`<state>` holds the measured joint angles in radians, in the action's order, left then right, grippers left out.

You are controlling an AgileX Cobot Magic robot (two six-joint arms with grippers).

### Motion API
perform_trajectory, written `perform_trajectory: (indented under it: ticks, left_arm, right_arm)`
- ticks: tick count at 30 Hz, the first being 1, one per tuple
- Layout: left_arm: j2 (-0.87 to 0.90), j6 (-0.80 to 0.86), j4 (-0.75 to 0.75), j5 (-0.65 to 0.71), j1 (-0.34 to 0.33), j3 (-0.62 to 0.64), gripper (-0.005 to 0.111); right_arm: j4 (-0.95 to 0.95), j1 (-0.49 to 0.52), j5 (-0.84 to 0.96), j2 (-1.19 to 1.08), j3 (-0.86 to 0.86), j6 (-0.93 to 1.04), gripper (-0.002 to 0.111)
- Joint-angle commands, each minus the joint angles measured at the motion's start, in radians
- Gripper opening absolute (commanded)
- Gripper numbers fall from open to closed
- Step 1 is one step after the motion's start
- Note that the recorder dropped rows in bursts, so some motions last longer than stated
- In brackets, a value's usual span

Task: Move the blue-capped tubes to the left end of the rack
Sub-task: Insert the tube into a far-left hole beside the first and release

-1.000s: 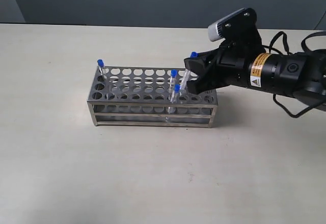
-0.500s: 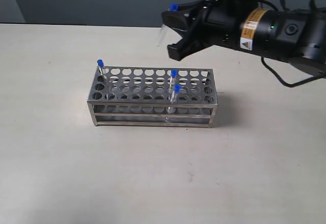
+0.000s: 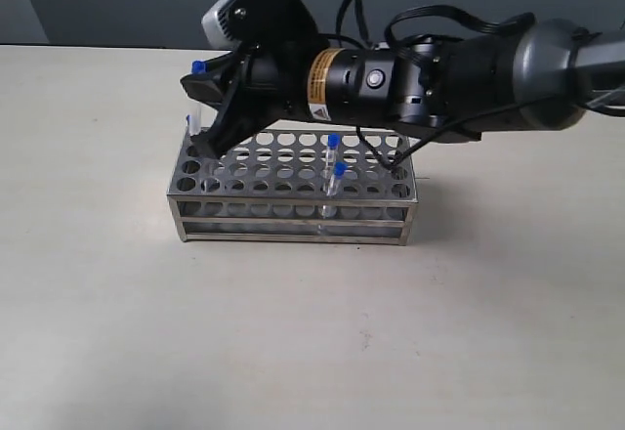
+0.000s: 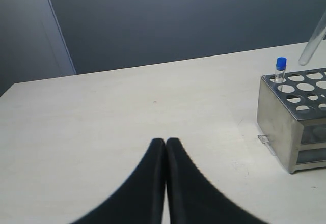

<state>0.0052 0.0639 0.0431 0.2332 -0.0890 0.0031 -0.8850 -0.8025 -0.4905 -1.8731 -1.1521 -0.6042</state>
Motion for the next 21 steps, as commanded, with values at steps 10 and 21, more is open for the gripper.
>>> perform_trajectory:
  ticks: [10,21]
  left_arm:
    - [-0.005,0.000,0.000,-0.002,0.012,-0.003,0.001]
    - [-0.005,0.000,0.000,-0.002,0.012,-0.003,0.001]
  right_arm:
    - [-0.052,-0.007,0.068,-0.072,-0.060,-0.060,0.000]
    - [-0.120,-0.007,0.058,-0.136,-0.123,-0.119,0.000]
